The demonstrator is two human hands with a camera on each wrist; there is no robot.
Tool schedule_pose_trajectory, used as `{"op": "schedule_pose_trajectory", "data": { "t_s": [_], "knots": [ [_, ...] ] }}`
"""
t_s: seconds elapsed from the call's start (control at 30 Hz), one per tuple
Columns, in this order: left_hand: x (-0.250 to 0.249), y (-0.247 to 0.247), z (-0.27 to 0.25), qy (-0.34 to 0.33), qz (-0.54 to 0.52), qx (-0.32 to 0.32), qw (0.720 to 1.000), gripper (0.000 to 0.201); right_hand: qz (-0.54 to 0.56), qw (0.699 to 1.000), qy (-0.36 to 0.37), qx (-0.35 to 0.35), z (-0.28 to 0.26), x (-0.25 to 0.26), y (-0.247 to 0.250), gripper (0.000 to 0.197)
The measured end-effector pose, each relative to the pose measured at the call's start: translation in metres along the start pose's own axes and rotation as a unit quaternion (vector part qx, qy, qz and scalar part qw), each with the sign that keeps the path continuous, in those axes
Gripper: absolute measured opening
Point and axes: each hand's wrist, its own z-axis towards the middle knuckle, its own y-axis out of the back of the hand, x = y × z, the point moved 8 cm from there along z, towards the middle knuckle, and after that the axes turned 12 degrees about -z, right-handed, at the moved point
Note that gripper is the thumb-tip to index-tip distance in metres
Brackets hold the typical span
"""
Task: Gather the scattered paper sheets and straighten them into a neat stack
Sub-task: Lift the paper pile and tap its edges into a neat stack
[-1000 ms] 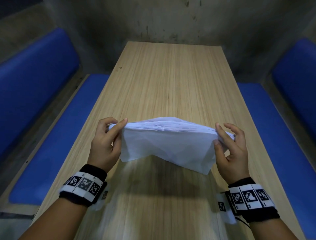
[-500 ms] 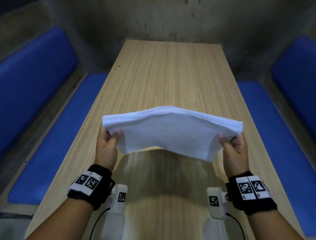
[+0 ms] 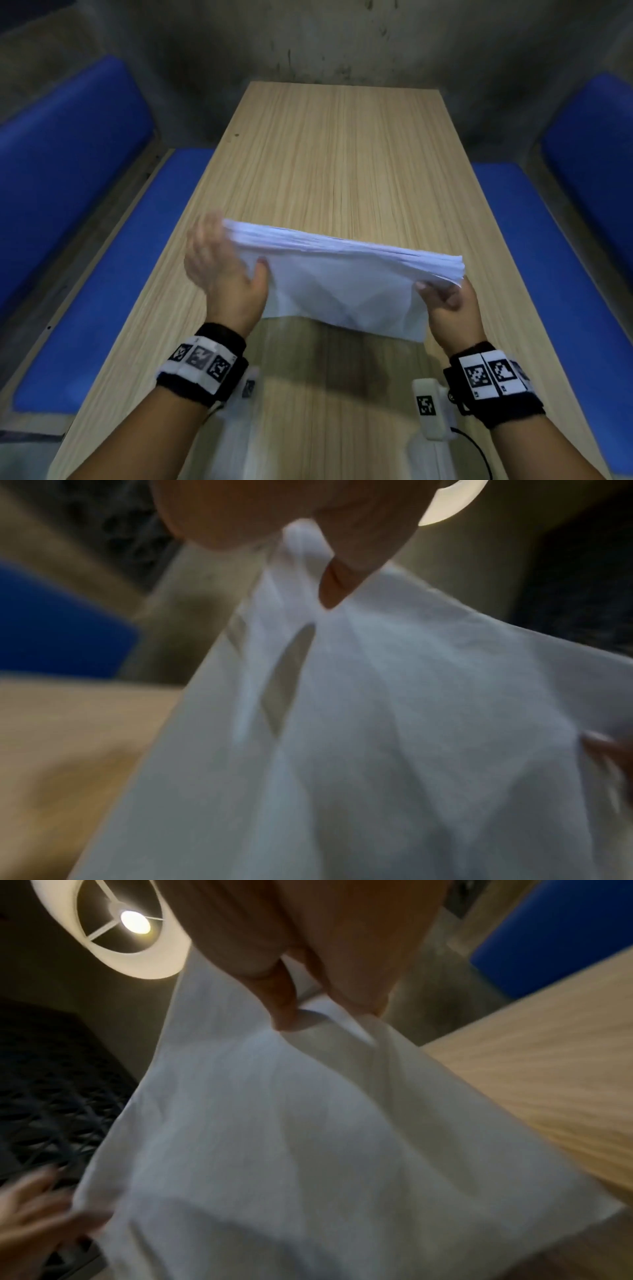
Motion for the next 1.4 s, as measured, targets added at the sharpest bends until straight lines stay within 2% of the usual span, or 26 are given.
{"op": "schedule_pose_trajectory", "data": {
  "t_s": [0.07, 0.13, 0.2, 0.27, 0.3, 0.37, 0.43, 0.53, 0.6, 0.63, 0.7, 0.87, 0.93, 1.03, 1.07, 1.13, 1.2, 1.27, 1.33, 1.4],
  "knots": [
    [-0.052, -0.023, 0.004, -0.142, 0.136, 0.109, 0.974, 0.079, -0.031, 0.996, 0.075, 0.027, -0.004, 0.037, 0.000, 0.030],
    [-0.089, -0.044, 0.003, -0.222, 0.172, 0.204, 0.938, 0.062, -0.068, 0.984, 0.162, 0.039, -0.009, 0.080, 0.000, 0.036],
    [-0.108, -0.046, 0.008, -0.226, 0.120, 0.252, 0.933, 0.037, -0.100, 0.971, 0.212, 0.042, -0.013, 0.111, 0.003, 0.024],
    [-0.111, -0.040, 0.015, -0.191, 0.044, 0.276, 0.941, 0.014, -0.119, 0.967, 0.223, 0.033, -0.013, 0.129, 0.011, 0.009],
    [-0.110, -0.034, 0.018, -0.178, 0.011, 0.271, 0.946, 0.014, -0.131, 0.965, 0.226, 0.016, -0.012, 0.135, 0.018, 0.005],
    [-0.099, -0.020, 0.026, -0.152, -0.056, 0.242, 0.957, 0.015, -0.137, 0.967, 0.216, -0.022, -0.007, 0.134, 0.037, 0.010],
    [-0.078, -0.010, 0.032, -0.087, -0.142, 0.210, 0.963, 0.006, -0.107, 0.978, 0.174, -0.043, 0.001, 0.119, 0.049, 0.016],
    [-0.053, -0.009, 0.022, 0.021, -0.281, 0.199, 0.939, 0.034, 0.081, 0.991, 0.110, 0.000, 0.004, 0.099, 0.036, 0.028],
    [-0.046, -0.013, 0.009, 0.059, -0.332, 0.181, 0.924, 0.036, 0.197, 0.976, 0.086, 0.035, 0.001, 0.098, 0.018, 0.046],
    [-0.044, -0.014, 0.003, 0.076, -0.349, 0.167, 0.919, 0.035, 0.210, 0.973, 0.088, 0.039, -0.003, 0.104, 0.011, 0.047],
    [-0.043, -0.012, -0.004, 0.091, -0.375, 0.141, 0.912, 0.035, 0.189, 0.975, 0.118, 0.024, -0.010, 0.125, 0.008, 0.041],
    [-0.056, 0.002, -0.004, 0.063, -0.407, 0.094, 0.906, 0.035, 0.187, 0.955, 0.230, -0.011, -0.022, 0.173, 0.024, 0.040],
    [-0.044, -0.004, -0.012, 0.075, -0.393, 0.095, 0.911, 0.034, 0.172, 0.962, 0.211, -0.009, -0.021, 0.160, 0.017, 0.040],
    [-0.019, -0.015, -0.031, 0.116, -0.361, 0.122, 0.917, 0.037, 0.117, 0.983, 0.144, 0.001, -0.021, 0.118, 0.000, 0.046],
    [-0.018, -0.013, -0.034, 0.114, -0.358, 0.122, 0.919, 0.040, 0.100, 0.986, 0.132, -0.002, -0.022, 0.109, -0.001, 0.050],
    [-0.032, 0.000, -0.024, 0.069, -0.374, 0.095, 0.920, 0.052, 0.092, 0.985, 0.146, -0.025, -0.021, 0.112, 0.007, 0.059],
    [-0.059, 0.016, -0.007, -0.015, -0.373, 0.072, 0.925, 0.070, 0.077, 0.975, 0.200, -0.055, -0.022, 0.129, 0.018, 0.068],
    [-0.089, 0.029, 0.010, -0.103, -0.306, 0.056, 0.945, 0.077, 0.022, 0.962, 0.261, -0.078, -0.024, 0.149, 0.024, 0.067],
    [-0.105, 0.035, 0.016, -0.176, -0.217, 0.047, 0.959, 0.059, -0.057, 0.946, 0.306, -0.088, -0.026, 0.159, 0.023, 0.048],
    [-0.106, 0.036, 0.017, -0.201, -0.181, 0.042, 0.962, 0.037, -0.090, 0.937, 0.322, -0.102, -0.028, 0.159, 0.023, 0.035]
  ]
}}
